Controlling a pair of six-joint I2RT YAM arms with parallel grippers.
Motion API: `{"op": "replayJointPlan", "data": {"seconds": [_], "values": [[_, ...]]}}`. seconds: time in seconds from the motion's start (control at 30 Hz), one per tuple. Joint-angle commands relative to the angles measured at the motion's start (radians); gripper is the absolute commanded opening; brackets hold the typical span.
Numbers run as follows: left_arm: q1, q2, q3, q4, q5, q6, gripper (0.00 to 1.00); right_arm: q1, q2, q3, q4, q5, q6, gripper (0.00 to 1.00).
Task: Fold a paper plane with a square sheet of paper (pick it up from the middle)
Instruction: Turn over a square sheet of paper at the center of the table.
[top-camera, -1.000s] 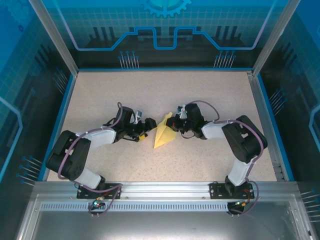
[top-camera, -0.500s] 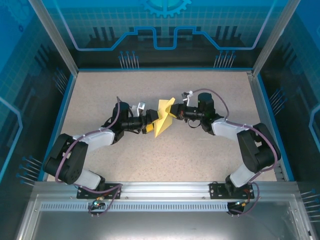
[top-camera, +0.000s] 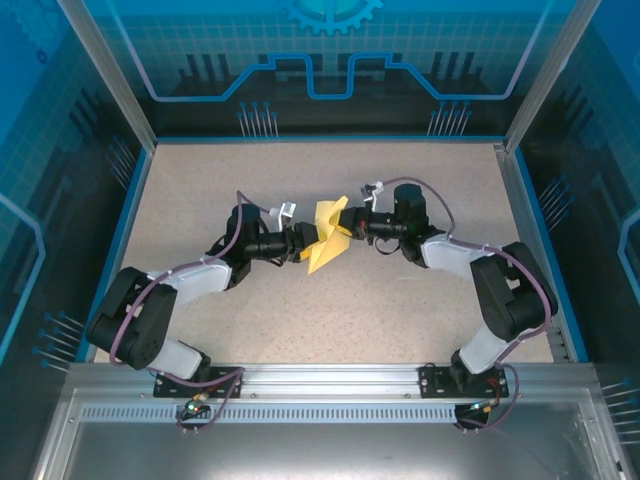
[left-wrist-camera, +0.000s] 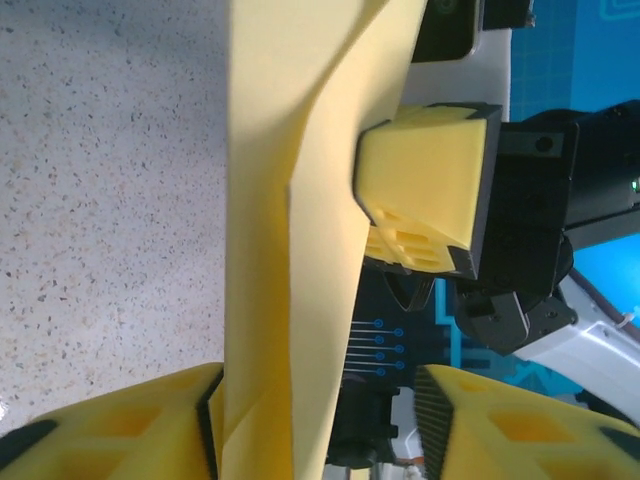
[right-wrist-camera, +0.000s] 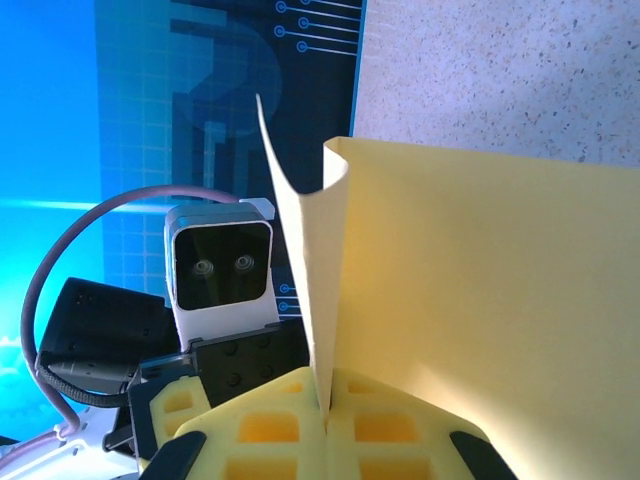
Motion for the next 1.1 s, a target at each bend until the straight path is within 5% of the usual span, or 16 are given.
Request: {"op": "replayJointPlan", "data": {"seconds": [0.0,0.2,0.4,0.5,0.6,0.73,0.87,1.07], "values": [[-0.005,-0.004,0.02,-0.003,0.021,0.015,0.44,-0.01,0.022,0.031,-0.019,-0.026,-0.025,0.02],[-0.005,0.0,0.024,-0.027,0.009,0.027,0.24,-0.016,0.024,0.04,-0.077,-0.032,-0.061,0.11],[0.004,-0.012,0.04,-0.162,-0.037,0.086,0.09,-0.056,-0.054,0.043,-0.279,0.007,-0.182,0.44],[0.013,-0.04,0.085,-0.405,-0.121,0.215,0.06,-0.086,-0.136,0.046,-0.541,0.104,-0.326,0.58],[-0.002,-0.083,0.191,-0.79,-0.364,0.426,0.05,-0.096,-0.217,0.082,-0.75,0.258,-0.442,0.68],[-0.091,-0.087,0.355,-1.173,-0.821,0.593,0.05,-0.095,-0.305,0.067,-0.891,0.43,-0.505,0.73],[-0.192,0.019,0.493,-1.403,-1.234,0.618,0.05,-0.095,-0.364,0.02,-0.927,0.532,-0.505,0.75],[-0.279,0.28,0.665,-1.638,-1.576,0.542,0.05,-0.096,-0.4,-0.009,-0.962,0.594,-0.499,0.76]]}}
